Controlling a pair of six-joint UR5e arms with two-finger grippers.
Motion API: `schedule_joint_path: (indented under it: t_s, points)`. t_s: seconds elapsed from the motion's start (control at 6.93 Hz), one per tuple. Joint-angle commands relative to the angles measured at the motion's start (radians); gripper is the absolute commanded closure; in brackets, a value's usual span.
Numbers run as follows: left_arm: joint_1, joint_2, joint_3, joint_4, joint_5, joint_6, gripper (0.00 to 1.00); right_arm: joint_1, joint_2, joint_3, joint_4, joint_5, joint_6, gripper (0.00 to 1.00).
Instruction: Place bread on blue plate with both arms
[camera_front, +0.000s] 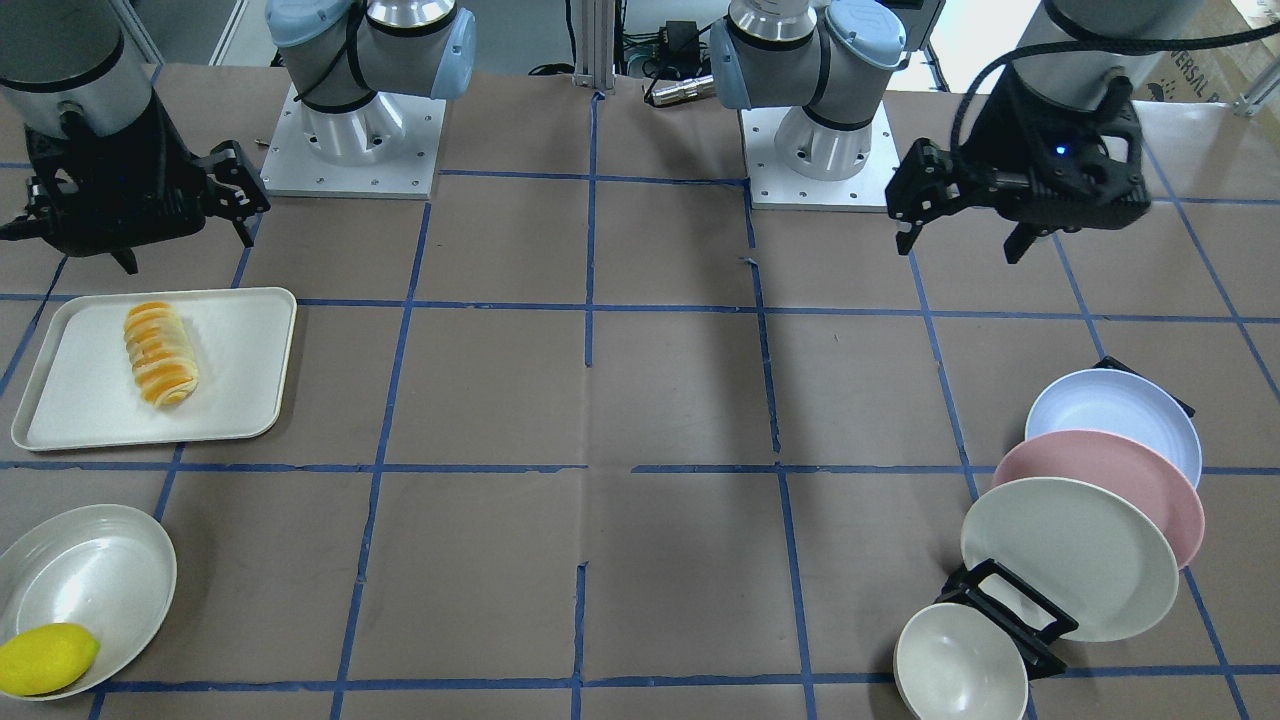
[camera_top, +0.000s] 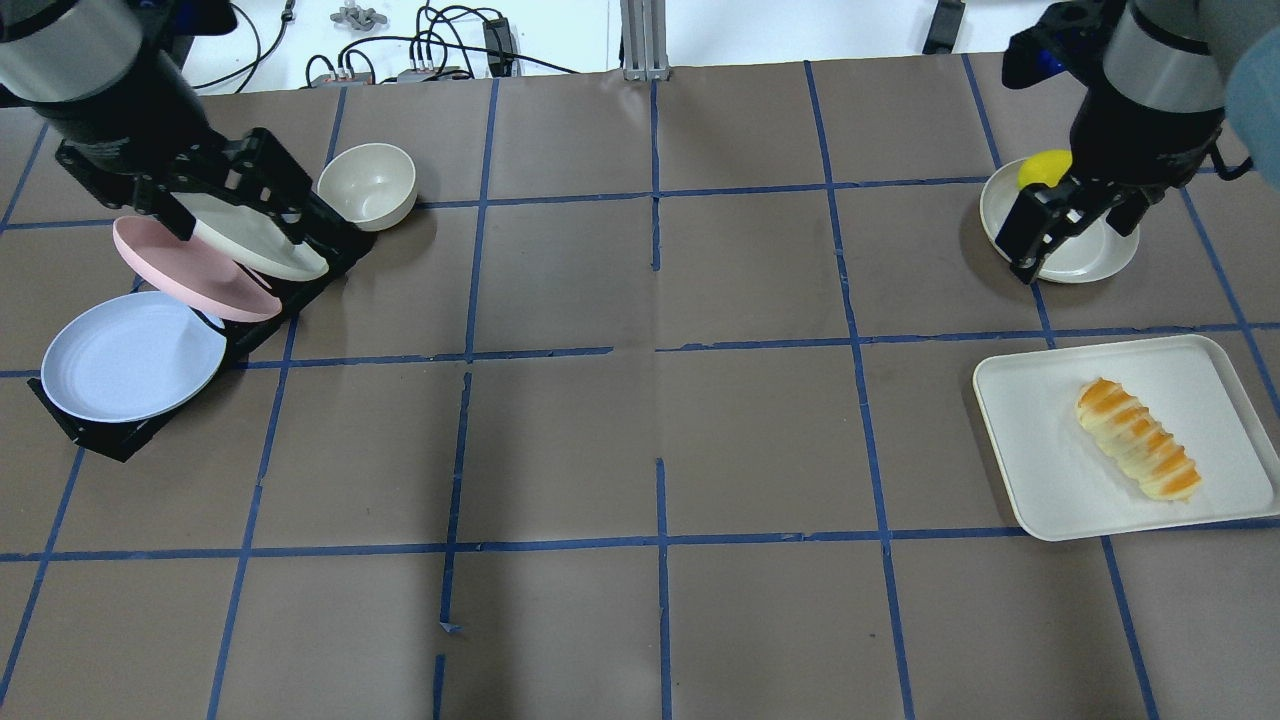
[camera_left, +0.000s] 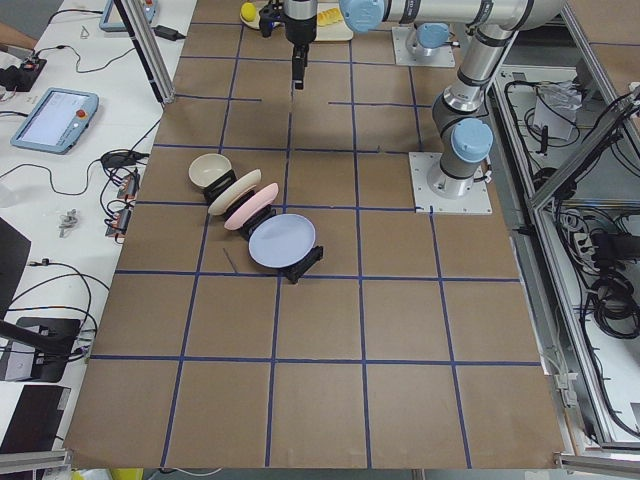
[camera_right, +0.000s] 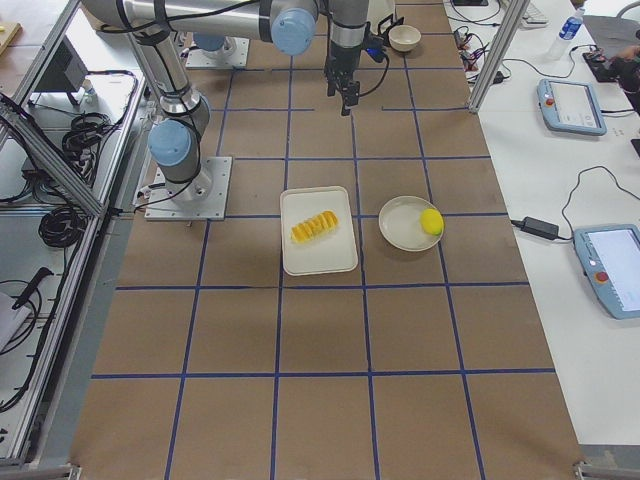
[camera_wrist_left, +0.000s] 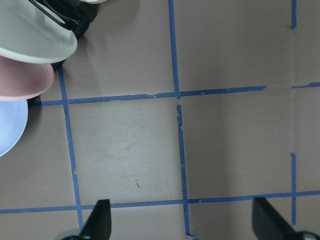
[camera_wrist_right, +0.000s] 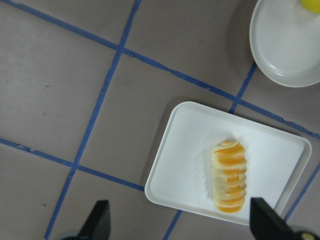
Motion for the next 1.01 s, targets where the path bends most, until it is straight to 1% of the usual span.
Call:
schedule_joint_path:
  t_s: [0.0,0.14,0.29,0.43,0.58,0.72,0.87]
  points:
    - [0.202,-0.016,-0.002,-0.039,-0.008,0.194,0.00,-0.181,-0.007,0.120,-0.074,0.035,-0.164,0.03]
    - [0.296,-0.042,0.012,-0.044,-0.004,0.357,0.00,-0.269,-0.004,0.204,-0.174,0.101,-0.262,0.01]
    - [0.400,-0.080,0.025,-0.036,-0.002,0.488,0.00,-0.345,-0.004,0.302,-0.279,0.133,-0.278,0.01]
    - [0.472,-0.149,0.059,-0.027,-0.004,0.552,0.00,-0.392,-0.003,0.391,-0.352,0.134,-0.280,0.01]
    - [0.517,-0.244,0.115,-0.039,-0.008,0.598,0.00,-0.422,-0.003,0.464,-0.409,0.134,-0.280,0.01]
    - [0.571,-0.353,0.175,-0.033,-0.011,0.662,0.00,-0.424,-0.003,0.499,-0.414,0.125,-0.283,0.01]
    - [0.635,-0.457,0.250,-0.030,-0.016,0.809,0.00,-0.426,0.002,0.503,-0.418,0.111,-0.286,0.01]
